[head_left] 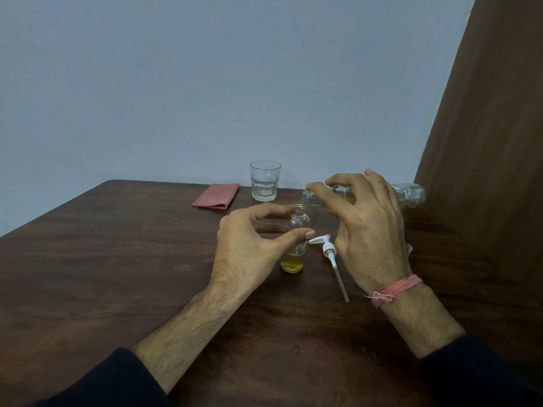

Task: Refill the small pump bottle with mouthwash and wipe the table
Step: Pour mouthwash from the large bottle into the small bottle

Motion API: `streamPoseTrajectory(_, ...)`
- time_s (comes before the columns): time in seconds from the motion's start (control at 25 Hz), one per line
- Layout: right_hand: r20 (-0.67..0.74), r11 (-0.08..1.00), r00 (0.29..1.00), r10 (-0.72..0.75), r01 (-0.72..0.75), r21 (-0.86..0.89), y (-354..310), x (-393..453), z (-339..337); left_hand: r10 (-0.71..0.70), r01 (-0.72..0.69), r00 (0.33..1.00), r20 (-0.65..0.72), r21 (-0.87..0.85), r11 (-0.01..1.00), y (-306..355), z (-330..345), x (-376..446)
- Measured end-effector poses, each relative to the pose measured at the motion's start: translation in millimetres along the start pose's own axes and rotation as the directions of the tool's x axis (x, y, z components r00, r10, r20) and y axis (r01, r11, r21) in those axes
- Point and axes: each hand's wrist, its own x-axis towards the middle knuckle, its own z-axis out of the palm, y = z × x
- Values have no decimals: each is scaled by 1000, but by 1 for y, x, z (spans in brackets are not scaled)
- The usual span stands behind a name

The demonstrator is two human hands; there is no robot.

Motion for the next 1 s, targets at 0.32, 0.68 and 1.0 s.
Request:
streamPoseTrajectory(0.32, -2, 1000, 1000, -5, 5, -2, 1, 0, 1, -8, 8, 1000, 3, -23, 1000, 0, 0, 0)
streamPoseTrajectory(0.68, 4, 1000, 1000, -7, 7, -1, 1, 1, 0, -4, 4, 1000, 2, -12, 1000, 1, 0, 0)
streamPoseTrajectory(1.0, 2, 1000, 1000, -7, 7, 6, -1, 0, -2, -11, 12, 1000, 11, -18, 1000, 1, 0, 0)
